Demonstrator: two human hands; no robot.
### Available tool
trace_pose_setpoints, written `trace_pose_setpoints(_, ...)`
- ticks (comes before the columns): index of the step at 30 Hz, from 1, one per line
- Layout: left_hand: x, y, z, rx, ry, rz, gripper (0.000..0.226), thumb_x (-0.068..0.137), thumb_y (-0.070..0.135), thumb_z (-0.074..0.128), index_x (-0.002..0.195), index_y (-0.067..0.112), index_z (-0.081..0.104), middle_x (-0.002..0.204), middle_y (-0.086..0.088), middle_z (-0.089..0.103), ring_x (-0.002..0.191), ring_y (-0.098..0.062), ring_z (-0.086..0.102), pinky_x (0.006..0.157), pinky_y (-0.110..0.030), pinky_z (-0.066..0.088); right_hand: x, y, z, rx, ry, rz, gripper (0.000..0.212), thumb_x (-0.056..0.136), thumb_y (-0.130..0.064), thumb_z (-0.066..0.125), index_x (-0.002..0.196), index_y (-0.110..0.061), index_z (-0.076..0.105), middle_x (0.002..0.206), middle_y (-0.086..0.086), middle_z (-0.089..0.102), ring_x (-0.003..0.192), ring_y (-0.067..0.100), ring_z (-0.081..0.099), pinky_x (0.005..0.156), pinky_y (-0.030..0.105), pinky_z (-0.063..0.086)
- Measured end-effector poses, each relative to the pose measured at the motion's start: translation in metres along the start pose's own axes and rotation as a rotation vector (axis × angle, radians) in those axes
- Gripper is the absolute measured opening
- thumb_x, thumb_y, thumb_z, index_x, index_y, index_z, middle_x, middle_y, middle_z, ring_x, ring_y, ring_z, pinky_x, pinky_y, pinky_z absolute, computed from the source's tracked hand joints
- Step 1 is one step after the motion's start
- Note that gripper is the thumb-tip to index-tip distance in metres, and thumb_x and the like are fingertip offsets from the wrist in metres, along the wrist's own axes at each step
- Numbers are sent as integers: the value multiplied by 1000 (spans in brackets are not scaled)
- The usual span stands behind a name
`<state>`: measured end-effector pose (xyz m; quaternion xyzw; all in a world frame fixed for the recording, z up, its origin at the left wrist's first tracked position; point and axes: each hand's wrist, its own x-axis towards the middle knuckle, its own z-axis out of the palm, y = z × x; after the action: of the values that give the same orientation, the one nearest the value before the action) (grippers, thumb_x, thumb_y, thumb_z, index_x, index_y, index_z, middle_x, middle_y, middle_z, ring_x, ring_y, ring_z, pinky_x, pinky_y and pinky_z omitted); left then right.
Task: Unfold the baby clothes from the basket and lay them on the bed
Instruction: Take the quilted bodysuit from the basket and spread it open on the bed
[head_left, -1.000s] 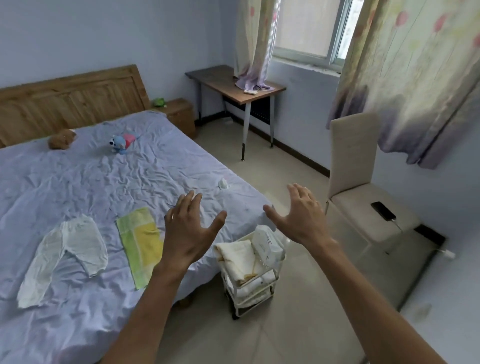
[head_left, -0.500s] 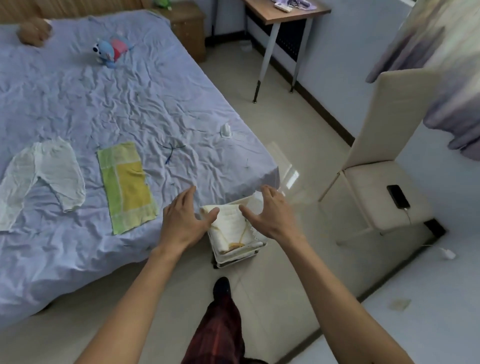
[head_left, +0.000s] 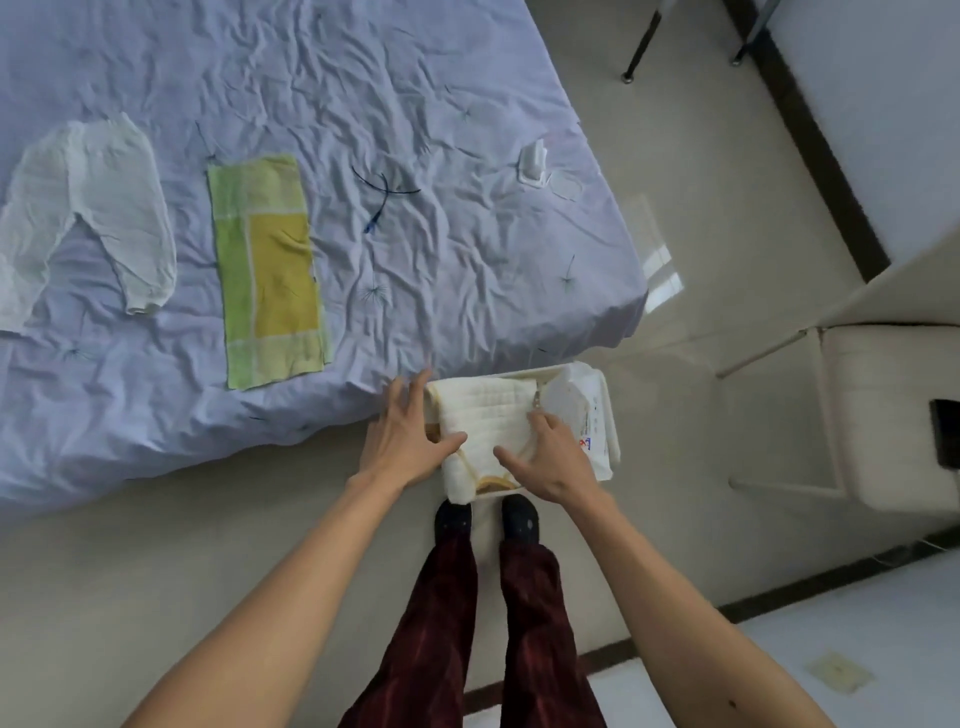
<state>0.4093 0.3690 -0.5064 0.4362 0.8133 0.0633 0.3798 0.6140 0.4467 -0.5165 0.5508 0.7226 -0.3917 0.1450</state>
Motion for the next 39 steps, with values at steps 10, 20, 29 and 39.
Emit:
trace_pose_setpoints(10, 44, 0, 74, -146, 120, -83, 76, 88, 16, 75, 154, 27, 37, 140, -13, 39, 118, -36, 56, 87, -38, 46, 79, 50, 56, 77, -186, 31, 83, 90, -52, 66, 154, -13, 31, 167, 10, 18, 153, 29, 20, 122, 45, 24)
trace_pose_setpoints(20, 5, 14, 50, -352, 218, 16, 52, 89, -2, 52, 128, 31, 52, 110, 24, 45, 76, -1, 53, 75, -23, 45, 76, 40, 48, 295, -155, -1, 64, 88, -42, 73, 139, -19, 43, 149, 7, 40, 134, 26, 46, 111, 38, 39)
trace_pose_setpoints(29, -53, 23, -51, -633, 217, 87, 55, 87, 11, 57, 122, 53, 52, 94, -11, 57, 70, -13, 53, 68, -29, 51, 30, 2, -14, 691, -110, -264, 54, 68, -49, 86, 106, -34, 51, 132, -5, 45, 126, 0, 45, 112, 39, 39)
trace_pose_setpoints(39, -146, 14, -176, -1182, 353, 198, 54, 79, 7, 63, 125, 37, 63, 111, 2, 69, 96, -22, 59, 77, -34, 48, -27, -101, -102, 1049, -268, -600, 34, 78, -9, 85, 90, -14, 53, 98, 2, 62, 102, 18, 63, 90, 33, 53)
